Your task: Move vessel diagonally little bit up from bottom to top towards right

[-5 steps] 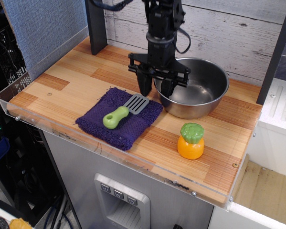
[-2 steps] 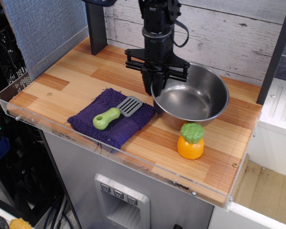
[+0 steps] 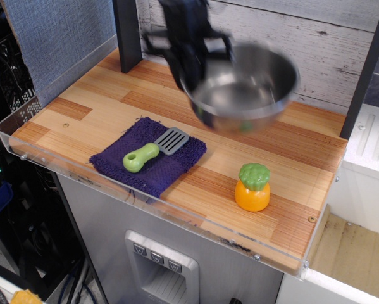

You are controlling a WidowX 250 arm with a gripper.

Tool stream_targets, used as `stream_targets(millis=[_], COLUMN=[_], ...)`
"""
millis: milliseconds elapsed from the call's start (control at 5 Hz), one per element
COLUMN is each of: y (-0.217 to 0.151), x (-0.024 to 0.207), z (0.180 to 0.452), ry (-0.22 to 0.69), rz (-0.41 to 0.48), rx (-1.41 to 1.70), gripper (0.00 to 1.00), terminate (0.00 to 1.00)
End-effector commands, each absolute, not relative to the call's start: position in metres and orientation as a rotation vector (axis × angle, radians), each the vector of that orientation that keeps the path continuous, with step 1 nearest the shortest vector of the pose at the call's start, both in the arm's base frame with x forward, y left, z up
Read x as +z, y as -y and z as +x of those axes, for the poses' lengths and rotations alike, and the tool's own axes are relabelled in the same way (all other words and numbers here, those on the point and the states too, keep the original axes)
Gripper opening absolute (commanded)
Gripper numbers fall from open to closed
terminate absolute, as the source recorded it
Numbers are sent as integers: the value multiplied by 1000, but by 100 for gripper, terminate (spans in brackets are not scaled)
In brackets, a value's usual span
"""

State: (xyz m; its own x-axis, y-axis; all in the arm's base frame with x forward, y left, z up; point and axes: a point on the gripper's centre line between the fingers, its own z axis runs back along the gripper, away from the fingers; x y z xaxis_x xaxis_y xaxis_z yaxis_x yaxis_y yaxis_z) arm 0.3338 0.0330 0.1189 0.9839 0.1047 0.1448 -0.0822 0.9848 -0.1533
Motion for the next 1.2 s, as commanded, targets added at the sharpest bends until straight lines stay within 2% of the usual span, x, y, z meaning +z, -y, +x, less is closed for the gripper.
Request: stream_targets(millis=[0, 200, 400, 600, 800, 1000], y=[-114, -161, -209, -244, -261, -262], x=[174, 175, 167, 156, 133, 113], z=[250, 218, 208, 215, 232, 246], ry=[185, 147, 128, 124, 98, 74], rz=[-156, -101, -47, -7, 20, 33], rx=[160, 206, 261, 313, 349, 358], gripper=[0, 0, 0, 0, 0, 0], terminate=[0, 0, 0, 0, 0, 0])
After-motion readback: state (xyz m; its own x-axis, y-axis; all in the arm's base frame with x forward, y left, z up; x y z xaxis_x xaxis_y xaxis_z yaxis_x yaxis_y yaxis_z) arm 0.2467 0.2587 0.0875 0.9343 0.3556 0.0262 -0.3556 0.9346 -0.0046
